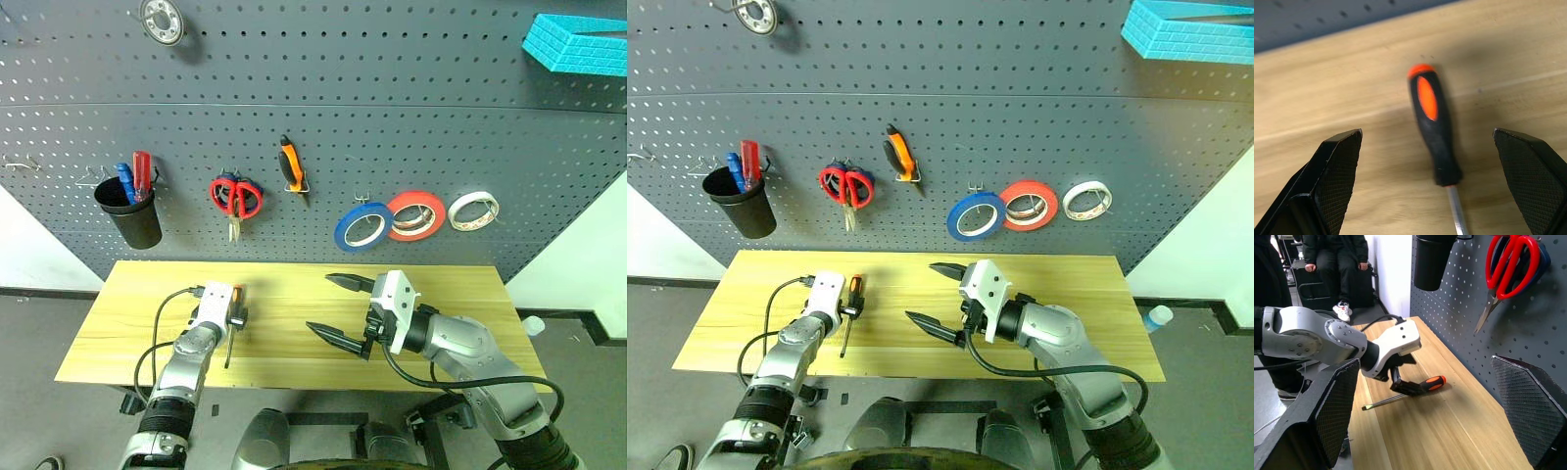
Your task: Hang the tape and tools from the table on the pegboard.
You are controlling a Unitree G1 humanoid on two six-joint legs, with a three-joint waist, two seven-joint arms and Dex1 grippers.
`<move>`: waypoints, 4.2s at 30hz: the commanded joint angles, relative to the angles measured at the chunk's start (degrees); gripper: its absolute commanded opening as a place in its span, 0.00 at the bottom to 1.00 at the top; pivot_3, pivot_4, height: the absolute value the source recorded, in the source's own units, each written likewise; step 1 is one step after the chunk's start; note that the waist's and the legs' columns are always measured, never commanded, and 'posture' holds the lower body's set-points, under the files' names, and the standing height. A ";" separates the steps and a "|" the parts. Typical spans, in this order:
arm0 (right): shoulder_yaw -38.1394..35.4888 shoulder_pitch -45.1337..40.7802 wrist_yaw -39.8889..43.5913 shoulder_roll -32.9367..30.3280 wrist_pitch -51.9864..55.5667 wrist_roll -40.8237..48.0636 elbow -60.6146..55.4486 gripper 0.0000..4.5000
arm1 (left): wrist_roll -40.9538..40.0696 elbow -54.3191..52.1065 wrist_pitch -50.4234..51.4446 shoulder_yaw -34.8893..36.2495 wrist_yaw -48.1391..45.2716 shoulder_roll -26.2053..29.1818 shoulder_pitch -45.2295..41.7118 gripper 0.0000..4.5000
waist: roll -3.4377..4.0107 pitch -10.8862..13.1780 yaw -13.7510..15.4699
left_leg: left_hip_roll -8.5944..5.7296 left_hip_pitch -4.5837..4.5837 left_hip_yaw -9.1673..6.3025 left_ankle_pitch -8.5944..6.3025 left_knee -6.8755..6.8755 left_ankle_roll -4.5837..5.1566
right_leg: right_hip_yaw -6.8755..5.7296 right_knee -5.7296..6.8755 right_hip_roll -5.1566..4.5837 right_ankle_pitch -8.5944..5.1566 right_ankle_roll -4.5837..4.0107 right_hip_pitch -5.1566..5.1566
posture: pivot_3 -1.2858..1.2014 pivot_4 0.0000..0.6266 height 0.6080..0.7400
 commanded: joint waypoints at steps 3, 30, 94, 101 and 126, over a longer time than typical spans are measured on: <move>-0.42 0.48 -0.26 0.16 -0.47 0.37 -2.35 1.00 | -1.04 -0.69 4.42 0.70 -0.90 0.94 -3.68 0.99 | -0.01 0.01 -0.56 | 0.00 -0.01 0.00 0.00 -0.01 0.00 | 0.00 -0.02 0.00 0.00 0.00 0.00 | 0.66 0.09 1.00; -1.22 3.67 -1.10 -0.75 0.56 0.27 -4.65 1.00 | -6.92 6.83 31.26 4.96 -0.48 2.53 -18.57 0.99 | -0.32 0.39 -0.89 | 0.00 -0.06 -0.03 0.00 -0.13 -0.01 | -0.01 -0.14 0.00 -0.03 0.02 -0.06 | 0.65 0.12 1.00; -5.40 0.95 2.00 4.41 -5.12 7.98 -4.35 1.00 | -1.68 -16.57 4.80 -2.35 -1.19 3.14 -2.08 0.11 | -0.39 0.41 -1.73 | 0.00 -0.63 -0.09 0.15 -0.05 -0.27 | -0.02 -0.19 -0.01 -0.01 0.02 -0.50 | 0.66 0.05 1.00; -7.20 -0.39 -0.28 7.70 -7.30 9.58 -4.61 1.00 | 0.10 -17.62 -12.22 -0.56 2.60 3.00 0.12 0.11 | -0.35 0.38 -1.45 | 0.00 -0.65 -0.09 0.15 -0.05 -0.28 | -0.02 -0.16 -0.01 0.01 0.02 -0.54 | 0.66 0.05 1.00; -6.82 -1.78 -0.29 7.69 -7.51 9.43 -2.75 1.00 | 10.77 -30.46 -30.96 7.14 19.69 4.76 -1.36 0.11 | -0.35 0.11 1.51 | 0.00 -0.62 -0.08 0.19 -0.01 -0.35 | -0.03 -0.06 -0.01 0.04 0.02 -0.52 | 0.67 0.02 1.00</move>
